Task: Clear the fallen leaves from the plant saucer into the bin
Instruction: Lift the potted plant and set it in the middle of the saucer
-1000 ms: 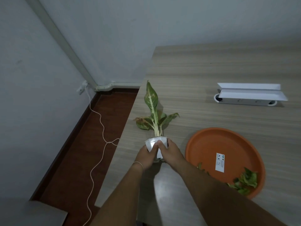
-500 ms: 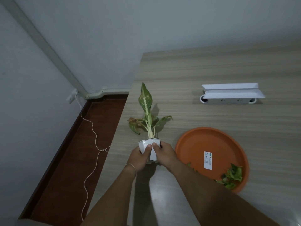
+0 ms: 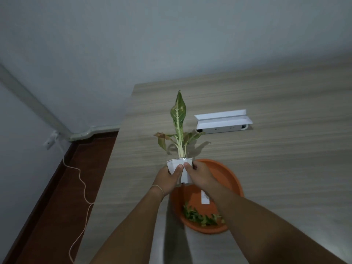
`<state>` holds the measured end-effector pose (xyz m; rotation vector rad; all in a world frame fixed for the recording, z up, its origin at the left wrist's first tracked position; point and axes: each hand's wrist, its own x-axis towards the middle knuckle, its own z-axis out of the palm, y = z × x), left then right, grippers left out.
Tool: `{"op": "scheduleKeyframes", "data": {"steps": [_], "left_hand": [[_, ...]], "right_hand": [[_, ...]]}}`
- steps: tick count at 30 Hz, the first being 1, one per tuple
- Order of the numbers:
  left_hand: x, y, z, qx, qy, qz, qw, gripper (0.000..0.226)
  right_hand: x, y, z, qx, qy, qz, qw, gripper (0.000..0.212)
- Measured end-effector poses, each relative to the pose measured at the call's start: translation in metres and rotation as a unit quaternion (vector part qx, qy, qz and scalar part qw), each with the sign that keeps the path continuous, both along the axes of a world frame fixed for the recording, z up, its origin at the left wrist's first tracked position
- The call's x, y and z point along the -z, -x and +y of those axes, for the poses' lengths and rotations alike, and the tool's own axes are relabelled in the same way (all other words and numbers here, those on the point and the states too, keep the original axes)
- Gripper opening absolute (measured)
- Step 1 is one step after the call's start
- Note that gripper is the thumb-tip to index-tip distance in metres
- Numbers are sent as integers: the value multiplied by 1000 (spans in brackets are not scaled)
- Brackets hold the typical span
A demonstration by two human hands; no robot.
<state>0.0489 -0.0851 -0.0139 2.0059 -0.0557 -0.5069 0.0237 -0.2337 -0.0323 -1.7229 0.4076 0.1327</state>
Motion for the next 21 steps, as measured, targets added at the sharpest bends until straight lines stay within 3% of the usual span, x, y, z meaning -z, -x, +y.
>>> {"op": "scheduleKeyframes", "data": {"steps": [8,11,15,21], "left_hand": [[10,15,-56,41,36,9,998,20],[22,16,-64,48,29,22,998,41],[29,22,-69,31,12,1,999,60],[45,27,-67,21,23,-38,999,68]], "right_hand": [[9,34,-65,11,-54,-25,998,23],[18,40,-79,9,-62,-23,998,25],[27,46,-85,17,-68,-31,997,43],[43,55,-82,45,-66,-43,996,60]]}}
